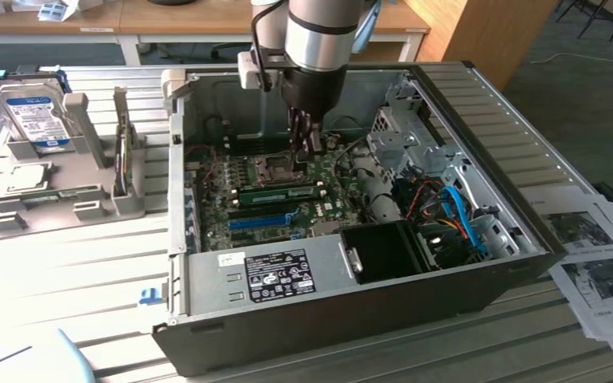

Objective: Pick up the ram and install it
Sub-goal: 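Insert the ram into the slot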

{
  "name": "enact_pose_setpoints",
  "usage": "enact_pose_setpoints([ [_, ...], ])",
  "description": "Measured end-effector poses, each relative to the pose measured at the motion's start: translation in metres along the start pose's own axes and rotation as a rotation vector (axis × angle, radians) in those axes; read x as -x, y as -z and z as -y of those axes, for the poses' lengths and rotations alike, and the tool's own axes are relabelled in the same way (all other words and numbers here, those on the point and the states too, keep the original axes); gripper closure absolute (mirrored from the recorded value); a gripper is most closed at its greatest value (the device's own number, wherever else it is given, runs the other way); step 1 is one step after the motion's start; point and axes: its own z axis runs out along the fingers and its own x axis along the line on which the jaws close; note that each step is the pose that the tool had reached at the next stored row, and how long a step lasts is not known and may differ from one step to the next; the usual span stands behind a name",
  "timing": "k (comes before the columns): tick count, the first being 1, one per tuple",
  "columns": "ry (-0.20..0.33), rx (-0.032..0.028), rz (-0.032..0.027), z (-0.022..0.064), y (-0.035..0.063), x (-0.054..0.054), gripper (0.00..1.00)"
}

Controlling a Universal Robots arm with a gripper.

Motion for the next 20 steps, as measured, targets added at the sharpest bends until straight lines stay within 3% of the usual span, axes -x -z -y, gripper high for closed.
enact_pose_setpoints([
  [20,0.0,0.0,0.0,-0.0008,0.0286,0.0,0.82],
])
